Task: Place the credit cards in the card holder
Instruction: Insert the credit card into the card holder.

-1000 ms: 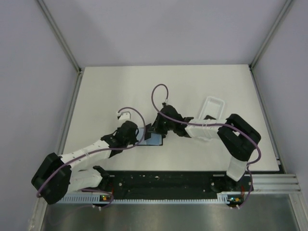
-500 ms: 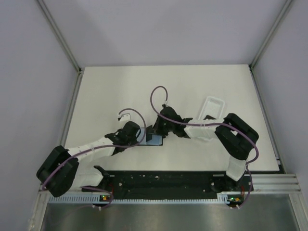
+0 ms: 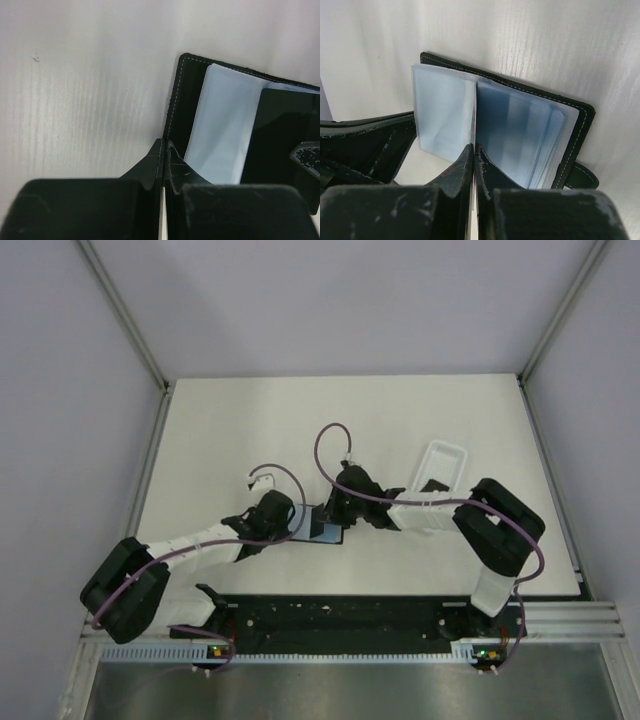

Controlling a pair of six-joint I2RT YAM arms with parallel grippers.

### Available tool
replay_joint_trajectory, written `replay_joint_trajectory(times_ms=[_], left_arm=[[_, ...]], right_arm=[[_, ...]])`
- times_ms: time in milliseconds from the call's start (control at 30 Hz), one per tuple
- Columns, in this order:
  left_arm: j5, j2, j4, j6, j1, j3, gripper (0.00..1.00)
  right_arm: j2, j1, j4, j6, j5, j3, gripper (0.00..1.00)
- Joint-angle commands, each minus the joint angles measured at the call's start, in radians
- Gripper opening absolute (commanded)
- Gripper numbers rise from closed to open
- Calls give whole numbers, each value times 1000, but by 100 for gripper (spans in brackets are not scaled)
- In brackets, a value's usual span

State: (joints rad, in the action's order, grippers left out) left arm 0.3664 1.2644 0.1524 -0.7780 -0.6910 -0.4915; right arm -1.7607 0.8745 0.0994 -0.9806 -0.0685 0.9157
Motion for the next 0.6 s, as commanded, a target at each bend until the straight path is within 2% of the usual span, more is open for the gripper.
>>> replay_joint_trajectory(times_ms=[0,567], left_arm=[[-124,38,-50,-59,-42,27,0],[-116,-53,-27,-122,-102,94,0]], right_arm=[[56,6,-53,54,19,-15,0],[231,-28,-60,83,-24,-113,0]])
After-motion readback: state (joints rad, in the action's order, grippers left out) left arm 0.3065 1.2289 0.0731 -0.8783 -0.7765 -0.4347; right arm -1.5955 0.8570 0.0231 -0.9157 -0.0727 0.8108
